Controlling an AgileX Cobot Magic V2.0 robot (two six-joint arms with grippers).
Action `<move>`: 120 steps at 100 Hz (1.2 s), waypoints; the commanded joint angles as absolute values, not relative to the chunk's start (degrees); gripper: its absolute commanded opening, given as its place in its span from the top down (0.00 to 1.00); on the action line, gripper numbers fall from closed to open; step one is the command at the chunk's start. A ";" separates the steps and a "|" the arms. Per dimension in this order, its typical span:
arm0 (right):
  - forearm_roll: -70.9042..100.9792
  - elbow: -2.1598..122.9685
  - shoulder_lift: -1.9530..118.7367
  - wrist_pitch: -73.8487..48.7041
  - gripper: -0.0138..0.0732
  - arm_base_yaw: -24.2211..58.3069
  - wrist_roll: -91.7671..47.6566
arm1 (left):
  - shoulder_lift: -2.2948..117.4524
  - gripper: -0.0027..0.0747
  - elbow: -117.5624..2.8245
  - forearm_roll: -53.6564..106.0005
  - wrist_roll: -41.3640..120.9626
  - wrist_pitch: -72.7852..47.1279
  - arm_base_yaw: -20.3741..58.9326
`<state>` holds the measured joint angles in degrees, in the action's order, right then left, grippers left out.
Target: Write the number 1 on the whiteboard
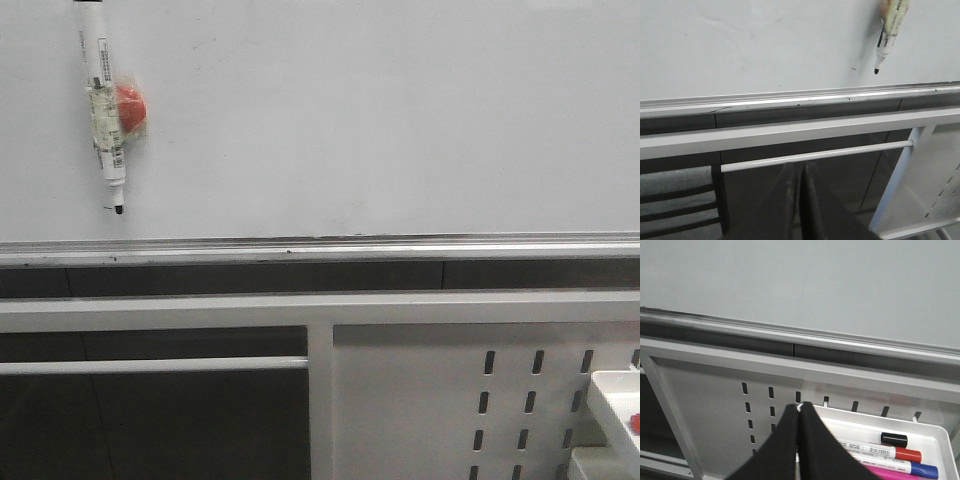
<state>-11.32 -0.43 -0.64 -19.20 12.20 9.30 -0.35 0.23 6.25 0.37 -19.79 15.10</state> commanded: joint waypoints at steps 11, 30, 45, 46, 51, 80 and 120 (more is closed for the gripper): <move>-12.02 -1.23 -1.61 -17.63 0.90 11.91 9.04 | -1.59 0.99 2.27 7.11 0.00 -17.40 15.47; -12.02 -1.23 -1.61 -17.63 0.90 11.91 9.04 | -1.59 0.99 2.27 7.11 0.00 -17.40 15.47; -12.02 -1.23 -1.61 -17.63 0.90 11.91 9.04 | -1.59 0.99 2.27 7.11 0.00 -17.40 15.47; -12.02 -1.23 -1.61 -17.63 0.90 11.91 9.04 | -1.59 0.99 2.27 7.11 0.00 -17.40 15.47; -12.02 -1.23 -1.61 -17.63 0.90 11.91 9.04 | -1.59 0.99 2.27 7.11 0.00 -17.40 15.47; -12.02 -1.23 -1.61 -17.63 0.90 11.91 9.04 | -1.59 0.99 2.27 6.43 0.00 -17.19 15.47; -8.13 -1.23 -1.61 -0.96 0.90 11.91 9.04 | -1.59 0.99 2.27 39.66 0.00 -5.30 15.47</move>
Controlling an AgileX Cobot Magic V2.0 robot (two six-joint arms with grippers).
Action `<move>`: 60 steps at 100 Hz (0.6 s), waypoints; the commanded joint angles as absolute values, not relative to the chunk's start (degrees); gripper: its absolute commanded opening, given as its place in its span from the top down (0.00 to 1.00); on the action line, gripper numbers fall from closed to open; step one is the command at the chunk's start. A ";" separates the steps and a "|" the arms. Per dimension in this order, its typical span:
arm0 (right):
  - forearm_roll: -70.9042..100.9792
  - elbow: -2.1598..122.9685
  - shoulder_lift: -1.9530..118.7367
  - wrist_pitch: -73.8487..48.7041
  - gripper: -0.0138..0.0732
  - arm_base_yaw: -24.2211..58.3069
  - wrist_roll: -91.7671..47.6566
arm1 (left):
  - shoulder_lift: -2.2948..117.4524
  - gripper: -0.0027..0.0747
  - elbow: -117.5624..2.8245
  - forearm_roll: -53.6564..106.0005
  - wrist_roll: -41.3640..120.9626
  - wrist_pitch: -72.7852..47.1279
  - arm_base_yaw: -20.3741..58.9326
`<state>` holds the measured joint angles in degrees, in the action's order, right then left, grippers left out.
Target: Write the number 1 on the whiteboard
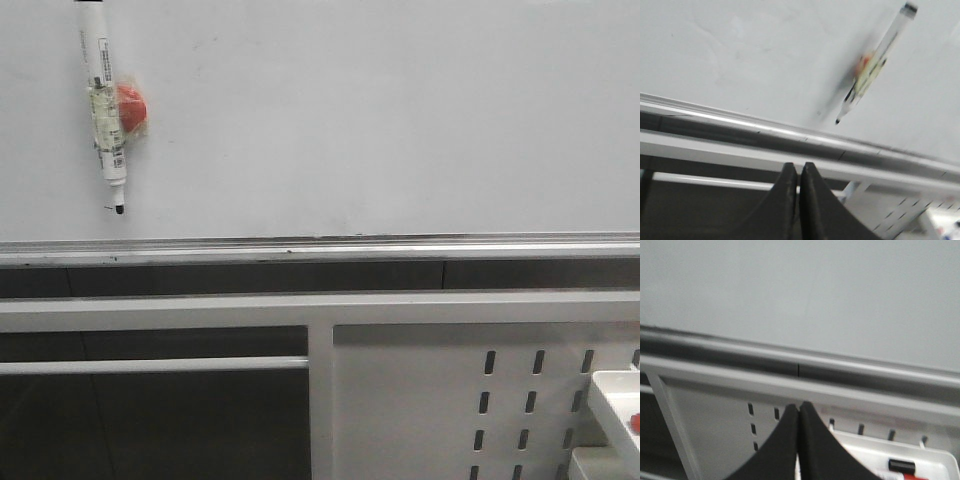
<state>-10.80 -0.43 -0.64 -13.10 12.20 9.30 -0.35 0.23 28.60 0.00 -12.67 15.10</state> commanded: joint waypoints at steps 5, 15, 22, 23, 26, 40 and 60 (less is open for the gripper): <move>-5.09 -1.23 -1.61 4.24 0.90 11.91 9.04 | -1.59 0.99 2.27 45.38 0.00 -5.19 15.47; 1.67 -1.23 -1.61 12.22 0.90 11.91 10.36 | -1.59 0.99 2.27 51.30 0.00 -4.98 15.47; 7.29 -1.13 -1.61 16.26 0.90 11.91 11.75 | -1.59 0.99 2.27 51.30 0.00 -4.60 15.47; 7.77 -1.13 -1.61 17.07 0.90 11.91 11.75 | -1.59 0.99 2.27 51.30 0.00 -4.59 15.47; 10.02 -1.13 -1.61 18.78 0.90 11.91 11.95 | -1.59 0.99 2.16 51.49 0.00 -4.32 15.47; 15.51 0.84 -1.61 20.79 0.90 11.91 11.96 | -1.59 0.99 0.37 51.25 0.00 -2.26 15.60; 15.39 7.16 -1.61 16.15 0.90 11.91 11.18 | 0.90 0.99 -7.95 36.98 4.59 -4.20 15.60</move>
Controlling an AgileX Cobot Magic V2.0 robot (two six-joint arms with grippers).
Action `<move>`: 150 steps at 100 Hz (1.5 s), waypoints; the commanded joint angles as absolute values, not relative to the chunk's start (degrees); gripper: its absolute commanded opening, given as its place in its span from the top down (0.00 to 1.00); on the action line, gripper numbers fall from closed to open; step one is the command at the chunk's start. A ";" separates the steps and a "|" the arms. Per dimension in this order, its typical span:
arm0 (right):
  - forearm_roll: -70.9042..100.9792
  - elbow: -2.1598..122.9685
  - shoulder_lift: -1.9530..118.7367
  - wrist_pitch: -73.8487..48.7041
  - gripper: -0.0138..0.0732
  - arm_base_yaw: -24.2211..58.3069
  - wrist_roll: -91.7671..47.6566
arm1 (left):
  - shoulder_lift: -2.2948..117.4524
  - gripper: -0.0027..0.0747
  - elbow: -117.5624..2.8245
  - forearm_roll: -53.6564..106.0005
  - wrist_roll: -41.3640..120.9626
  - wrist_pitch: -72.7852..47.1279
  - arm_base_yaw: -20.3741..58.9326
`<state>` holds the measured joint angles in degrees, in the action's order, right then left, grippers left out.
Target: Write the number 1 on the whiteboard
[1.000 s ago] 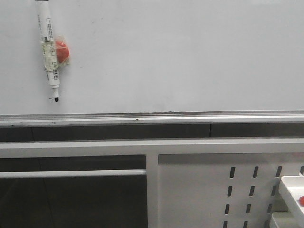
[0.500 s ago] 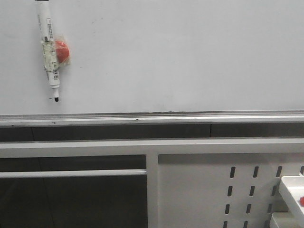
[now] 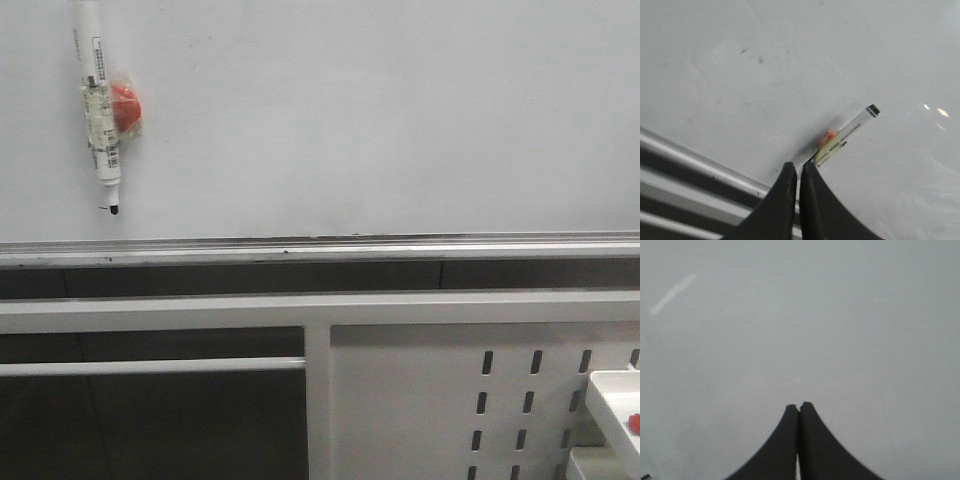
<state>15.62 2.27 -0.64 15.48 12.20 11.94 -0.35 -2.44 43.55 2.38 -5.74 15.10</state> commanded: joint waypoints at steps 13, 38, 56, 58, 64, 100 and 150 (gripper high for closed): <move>7.16 14.97 0.80 -4.37 0.90 11.91 11.18 | 9.05 0.99 -17.09 20.77 5.67 -15.20 15.60; 2.03 25.25 10.24 -14.78 0.74 11.91 9.78 | 33.64 0.63 -32.93 6.86 5.67 -27.75 15.60; 2.03 27.53 14.59 -15.61 0.46 11.91 8.55 | 45.29 0.45 -35.77 14.51 5.78 -22.50 16.68; 2.03 27.53 14.85 -15.61 0.46 11.91 8.55 | 45.82 0.46 -35.45 14.68 5.78 -21.36 17.22; 2.03 27.53 15.08 -15.61 0.47 11.91 8.55 | 46.19 0.51 -34.32 14.55 5.97 -16.04 19.58; 1.91 27.53 15.08 -15.80 0.47 11.91 4.27 | 51.28 0.53 -25.24 14.89 9.12 10.43 35.04; 1.81 27.53 15.19 -15.48 0.47 11.91 3.55 | 66.15 0.53 -25.35 23.81 6.52 24.98 35.57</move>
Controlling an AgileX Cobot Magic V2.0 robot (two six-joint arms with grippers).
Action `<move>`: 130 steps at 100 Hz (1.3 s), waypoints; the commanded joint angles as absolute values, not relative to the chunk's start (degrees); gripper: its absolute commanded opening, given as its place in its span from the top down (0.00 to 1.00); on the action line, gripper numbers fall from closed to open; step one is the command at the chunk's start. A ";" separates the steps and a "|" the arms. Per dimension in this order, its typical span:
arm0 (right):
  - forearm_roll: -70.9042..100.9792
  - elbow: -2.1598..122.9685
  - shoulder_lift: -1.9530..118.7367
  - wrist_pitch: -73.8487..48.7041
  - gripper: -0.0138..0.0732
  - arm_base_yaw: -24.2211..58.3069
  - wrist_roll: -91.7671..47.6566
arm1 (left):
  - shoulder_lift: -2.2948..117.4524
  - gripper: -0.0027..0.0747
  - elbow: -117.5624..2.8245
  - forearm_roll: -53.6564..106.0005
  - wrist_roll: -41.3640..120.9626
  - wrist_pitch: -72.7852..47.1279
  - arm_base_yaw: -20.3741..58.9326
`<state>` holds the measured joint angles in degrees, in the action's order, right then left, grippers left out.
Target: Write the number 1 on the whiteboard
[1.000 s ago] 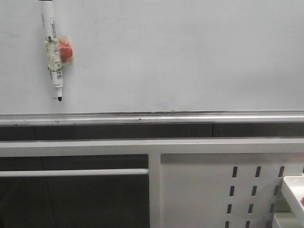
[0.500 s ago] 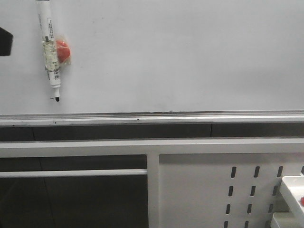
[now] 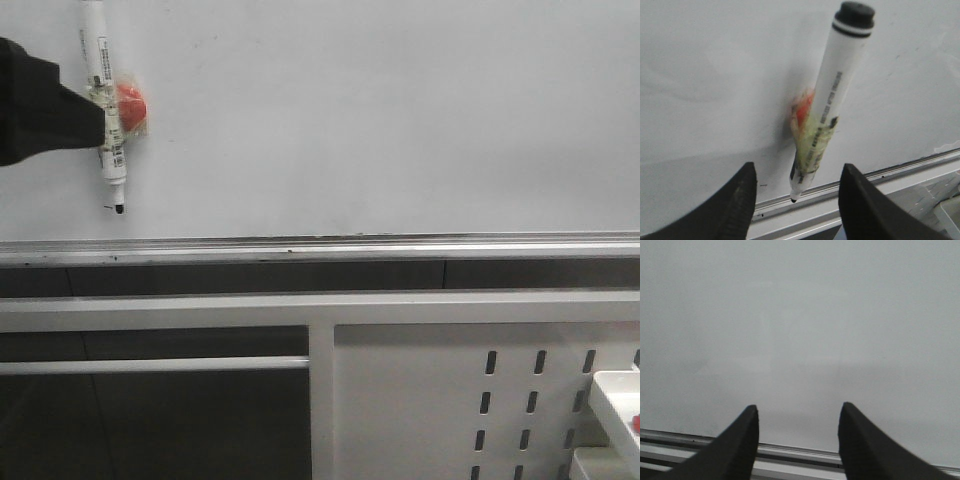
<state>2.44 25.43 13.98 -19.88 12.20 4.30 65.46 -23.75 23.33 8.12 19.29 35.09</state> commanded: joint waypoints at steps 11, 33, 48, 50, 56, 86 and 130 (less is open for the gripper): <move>1.81 27.53 15.76 -15.35 0.47 11.91 3.55 | 68.42 0.53 -25.35 23.42 3.37 28.50 35.57; 1.79 27.53 16.03 -15.15 0.47 11.91 3.55 | 71.05 0.53 -25.43 15.70 -3.03 33.08 35.57; 1.79 27.53 16.03 -15.15 0.47 11.91 3.55 | 73.55 0.53 -25.43 13.84 -5.67 35.86 35.57; 1.79 27.53 16.03 -15.15 0.47 11.91 3.55 | 73.89 0.53 -25.43 13.84 -5.67 36.27 35.57; 1.79 27.53 16.03 -15.15 0.47 11.91 3.55 | 74.76 0.53 -25.43 13.97 -5.72 37.12 35.57; 1.79 27.53 16.03 -15.15 0.47 11.91 3.55 | 77.65 0.71 -27.39 14.44 -8.29 39.86 35.57; 9.42 31.93 17.09 -20.98 0.47 15.86 -6.58 | 70.22 0.99 -30.24 -11.71 -8.29 25.92 39.50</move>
